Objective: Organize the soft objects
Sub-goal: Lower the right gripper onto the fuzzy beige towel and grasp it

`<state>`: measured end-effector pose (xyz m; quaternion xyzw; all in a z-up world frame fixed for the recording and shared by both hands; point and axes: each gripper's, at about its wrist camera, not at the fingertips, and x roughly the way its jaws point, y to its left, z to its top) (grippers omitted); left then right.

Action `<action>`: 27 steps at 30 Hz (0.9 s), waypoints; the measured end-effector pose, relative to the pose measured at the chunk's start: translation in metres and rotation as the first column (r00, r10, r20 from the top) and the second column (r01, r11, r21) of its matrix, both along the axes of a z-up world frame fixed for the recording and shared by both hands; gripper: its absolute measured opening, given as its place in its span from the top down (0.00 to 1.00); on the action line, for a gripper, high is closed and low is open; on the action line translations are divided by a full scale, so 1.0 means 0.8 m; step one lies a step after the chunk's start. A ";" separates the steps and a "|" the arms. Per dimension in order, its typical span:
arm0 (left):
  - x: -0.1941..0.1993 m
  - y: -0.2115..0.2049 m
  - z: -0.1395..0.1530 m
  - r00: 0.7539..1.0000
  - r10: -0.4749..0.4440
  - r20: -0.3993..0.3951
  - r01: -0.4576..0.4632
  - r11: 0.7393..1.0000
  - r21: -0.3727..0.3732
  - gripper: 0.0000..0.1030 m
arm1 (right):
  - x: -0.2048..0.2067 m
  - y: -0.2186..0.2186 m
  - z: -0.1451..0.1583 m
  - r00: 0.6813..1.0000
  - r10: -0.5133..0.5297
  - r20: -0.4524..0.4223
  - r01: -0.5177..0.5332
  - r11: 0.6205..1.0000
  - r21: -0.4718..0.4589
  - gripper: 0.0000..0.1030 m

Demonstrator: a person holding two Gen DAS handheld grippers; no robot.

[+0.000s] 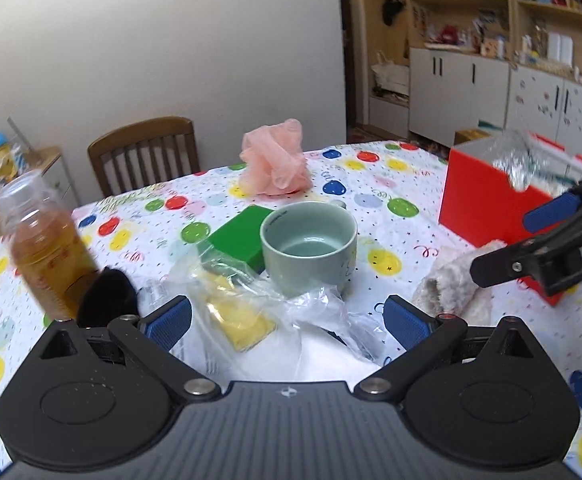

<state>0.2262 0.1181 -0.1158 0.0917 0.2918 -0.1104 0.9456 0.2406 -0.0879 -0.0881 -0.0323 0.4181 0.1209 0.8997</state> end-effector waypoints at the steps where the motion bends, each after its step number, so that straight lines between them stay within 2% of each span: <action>1: 0.004 -0.002 -0.004 1.000 -0.013 0.007 0.013 1.000 0.009 0.00 | 0.004 0.001 -0.003 1.000 -0.011 -0.004 0.011 1.000 -0.009 0.06; 7: 0.036 -0.017 -0.032 0.999 -0.042 -0.013 0.043 0.996 0.079 0.00 | 0.029 0.012 -0.019 0.998 -0.047 -0.032 0.045 0.997 -0.066 0.07; 11: 0.052 -0.030 -0.047 0.996 -0.082 -0.030 0.085 0.990 0.113 0.01 | 0.043 0.022 -0.031 0.998 -0.035 -0.051 0.030 0.995 -0.096 0.07; 15: 0.064 -0.038 -0.059 0.992 -0.113 -0.064 0.120 0.985 0.121 0.01 | 0.052 0.026 -0.042 0.996 -0.032 -0.083 0.022 0.993 -0.119 0.08; 17: 0.069 -0.039 -0.063 0.989 -0.124 -0.079 0.132 0.986 0.104 0.01 | 0.056 0.025 -0.048 0.994 -0.038 -0.098 0.026 0.992 -0.125 0.13; 20: 0.074 -0.040 -0.069 0.988 -0.122 -0.098 0.133 0.985 0.106 0.12 | 0.059 0.020 -0.057 0.991 -0.046 -0.123 0.031 0.992 -0.126 0.21; 23: 0.079 -0.040 -0.074 0.987 -0.119 -0.107 0.131 0.985 0.113 0.19 | 0.059 0.017 -0.066 0.988 -0.054 -0.144 0.036 0.991 -0.128 0.28; 26: 0.081 -0.039 -0.074 0.987 -0.114 -0.111 0.126 0.986 0.107 0.27 | 0.059 0.014 -0.071 0.986 -0.058 -0.157 0.039 0.992 -0.120 0.42; 27: 0.081 -0.040 -0.074 0.987 -0.116 -0.111 0.128 0.986 0.107 0.40 | 0.058 0.013 -0.073 0.985 -0.056 -0.160 0.037 0.992 -0.120 0.45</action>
